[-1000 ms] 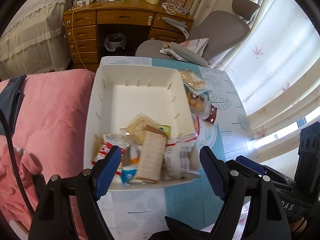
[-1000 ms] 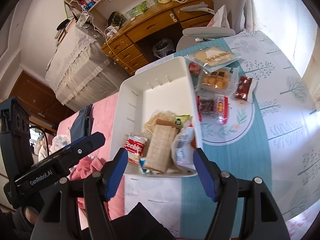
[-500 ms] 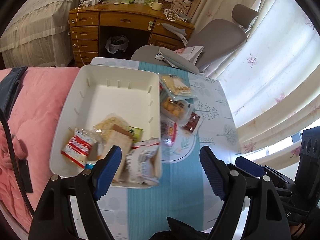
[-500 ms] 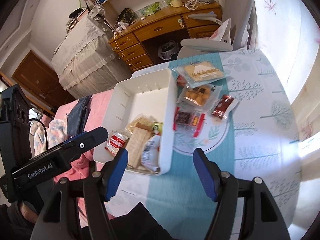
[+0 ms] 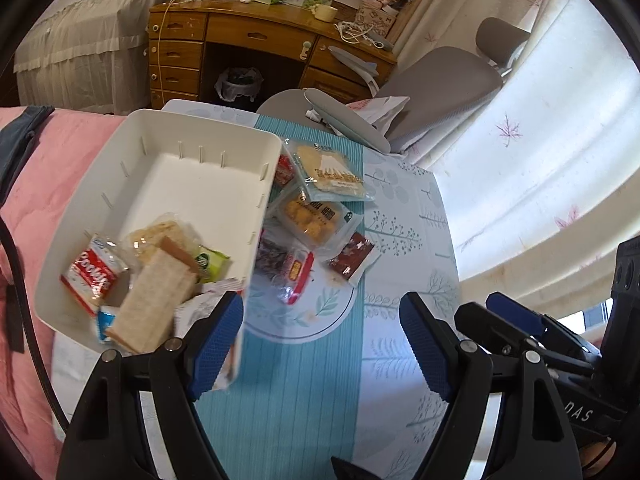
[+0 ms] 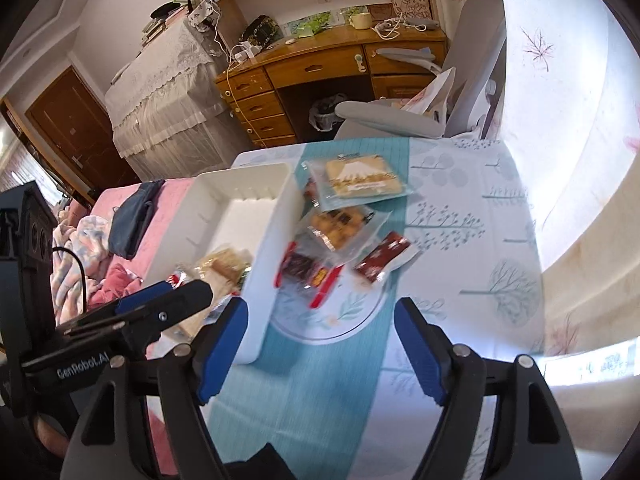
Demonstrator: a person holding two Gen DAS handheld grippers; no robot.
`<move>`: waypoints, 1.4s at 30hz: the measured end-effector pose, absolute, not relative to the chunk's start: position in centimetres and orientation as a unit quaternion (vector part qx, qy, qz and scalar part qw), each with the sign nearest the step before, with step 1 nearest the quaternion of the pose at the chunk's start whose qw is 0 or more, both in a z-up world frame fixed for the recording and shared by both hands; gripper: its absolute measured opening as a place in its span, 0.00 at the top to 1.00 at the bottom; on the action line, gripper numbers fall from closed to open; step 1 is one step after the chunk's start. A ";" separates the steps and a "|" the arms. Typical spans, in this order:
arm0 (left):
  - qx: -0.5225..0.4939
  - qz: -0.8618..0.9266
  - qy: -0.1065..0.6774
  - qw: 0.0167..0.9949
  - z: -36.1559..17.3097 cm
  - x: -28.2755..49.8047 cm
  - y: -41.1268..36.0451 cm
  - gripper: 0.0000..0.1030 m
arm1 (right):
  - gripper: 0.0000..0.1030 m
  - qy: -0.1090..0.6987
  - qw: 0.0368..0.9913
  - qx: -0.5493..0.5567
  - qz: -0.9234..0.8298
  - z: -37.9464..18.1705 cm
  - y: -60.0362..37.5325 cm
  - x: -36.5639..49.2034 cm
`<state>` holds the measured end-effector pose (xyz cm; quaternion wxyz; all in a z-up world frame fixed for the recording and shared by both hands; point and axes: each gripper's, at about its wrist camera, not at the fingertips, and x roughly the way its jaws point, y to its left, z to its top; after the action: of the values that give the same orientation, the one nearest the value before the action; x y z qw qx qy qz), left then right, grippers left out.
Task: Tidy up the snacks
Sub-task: 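Withdraw both tools up from the white tray, then close the right tool on the brown foil snack while the left tool approaches the orange puff bag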
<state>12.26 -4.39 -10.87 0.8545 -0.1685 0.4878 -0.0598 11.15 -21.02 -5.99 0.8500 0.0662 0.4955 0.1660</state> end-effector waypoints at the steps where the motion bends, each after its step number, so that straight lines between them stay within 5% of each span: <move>1: -0.171 -0.056 0.487 0.855 -11.1 12.6 -4.8 0.23 | 0.26 0.495 0.850 0.065 0.165 -6.1 -21.3 11.6; 16: -0.231 0.012 0.493 0.839 -16.1 19.4 -7.5 0.20 | 0.26 0.468 0.860 0.000 0.203 -10.9 -24.8 18.9; 30: -0.286 0.080 0.608 0.737 -22.9 29.1 -8.6 0.15 | 0.26 0.405 0.850 -0.167 0.292 -19.6 -22.1 19.7; 42: -0.277 0.105 0.638 0.711 -25.8 33.9 -10.1 0.14 | 0.25 0.405 0.843 -0.180 0.304 -23.7 -21.2 21.3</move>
<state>33.86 -10.15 -25.82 0.7108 -0.2767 0.6381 0.1050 21.27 -21.20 -23.71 0.8433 -0.1799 0.4049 0.3043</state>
